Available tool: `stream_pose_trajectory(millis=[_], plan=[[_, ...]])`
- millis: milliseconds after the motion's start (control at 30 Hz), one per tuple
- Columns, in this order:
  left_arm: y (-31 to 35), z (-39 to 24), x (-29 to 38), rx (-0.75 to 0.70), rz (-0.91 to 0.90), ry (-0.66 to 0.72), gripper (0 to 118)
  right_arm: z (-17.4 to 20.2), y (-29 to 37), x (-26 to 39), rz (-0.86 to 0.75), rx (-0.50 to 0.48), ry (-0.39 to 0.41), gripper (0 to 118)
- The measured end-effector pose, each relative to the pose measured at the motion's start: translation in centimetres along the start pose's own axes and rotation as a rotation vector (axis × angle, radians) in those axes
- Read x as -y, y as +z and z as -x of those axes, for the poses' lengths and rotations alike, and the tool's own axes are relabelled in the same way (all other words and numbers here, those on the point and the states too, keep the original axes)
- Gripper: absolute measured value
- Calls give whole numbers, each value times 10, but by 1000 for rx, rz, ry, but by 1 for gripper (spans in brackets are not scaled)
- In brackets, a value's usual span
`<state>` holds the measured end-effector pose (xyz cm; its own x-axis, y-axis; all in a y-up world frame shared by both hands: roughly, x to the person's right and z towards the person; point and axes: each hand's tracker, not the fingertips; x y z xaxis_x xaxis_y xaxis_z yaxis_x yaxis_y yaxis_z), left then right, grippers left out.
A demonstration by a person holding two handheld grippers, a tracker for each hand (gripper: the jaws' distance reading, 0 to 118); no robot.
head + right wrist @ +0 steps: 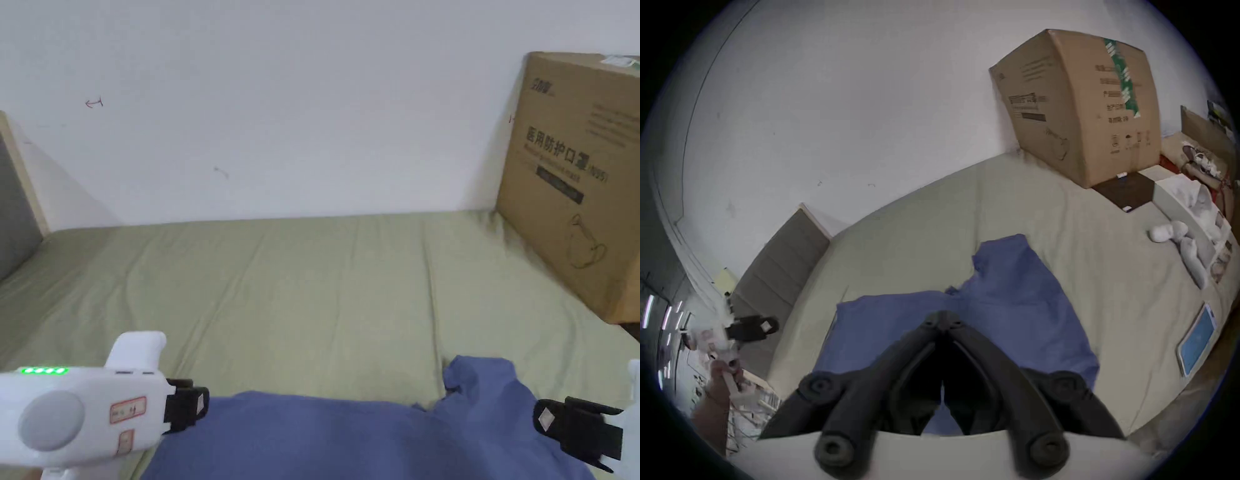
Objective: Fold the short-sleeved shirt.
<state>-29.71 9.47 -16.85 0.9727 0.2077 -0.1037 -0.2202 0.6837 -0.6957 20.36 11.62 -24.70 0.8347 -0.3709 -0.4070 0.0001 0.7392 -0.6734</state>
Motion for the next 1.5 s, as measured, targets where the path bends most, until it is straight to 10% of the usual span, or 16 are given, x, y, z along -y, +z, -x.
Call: stream_pose_trajectory(millis=[233,333,367,400,433,700,800,833,867,1067,1100,1167,1200,1400,1500], plan=[[-124,88,-36,-79,181,15,9,0,-25,7,87,5,68,0],[-160,105,-31,-132,254,28,64,-9,-39,11,123,24,44,0],[-164,111,-31,-150,202,6,64,-12,-43,12,132,33,35,0],[-182,126,-28,-156,224,15,103,-14,-46,12,140,37,26,0],[-195,138,-25,-181,257,30,117,-19,-52,13,151,41,16,0],[-193,106,-8,-168,268,-83,111,-38,-80,19,202,93,-22,0],[-167,87,-6,-66,200,-118,76,-43,-85,18,197,103,-26,0],[-155,82,-6,-133,186,-157,27,-47,-87,17,194,101,-30,0],[-147,75,-6,-50,179,-133,5,-52,-90,12,191,100,-35,0],[-87,81,-19,-122,-4,-64,5,-114,-133,-38,160,167,-89,0],[-79,83,-21,-134,-17,-47,5,-124,-147,-45,185,203,-84,17],[-71,85,-21,-130,-15,-26,5,-145,-181,-56,303,241,-106,108],[-68,82,-20,-137,-18,-31,5,-152,-189,-57,269,251,-108,118],[-71,79,-17,-146,17,-32,5,-169,-256,-46,495,325,-43,115],[-70,80,-12,-133,36,-11,5,-145,-257,-42,501,373,108,90]])
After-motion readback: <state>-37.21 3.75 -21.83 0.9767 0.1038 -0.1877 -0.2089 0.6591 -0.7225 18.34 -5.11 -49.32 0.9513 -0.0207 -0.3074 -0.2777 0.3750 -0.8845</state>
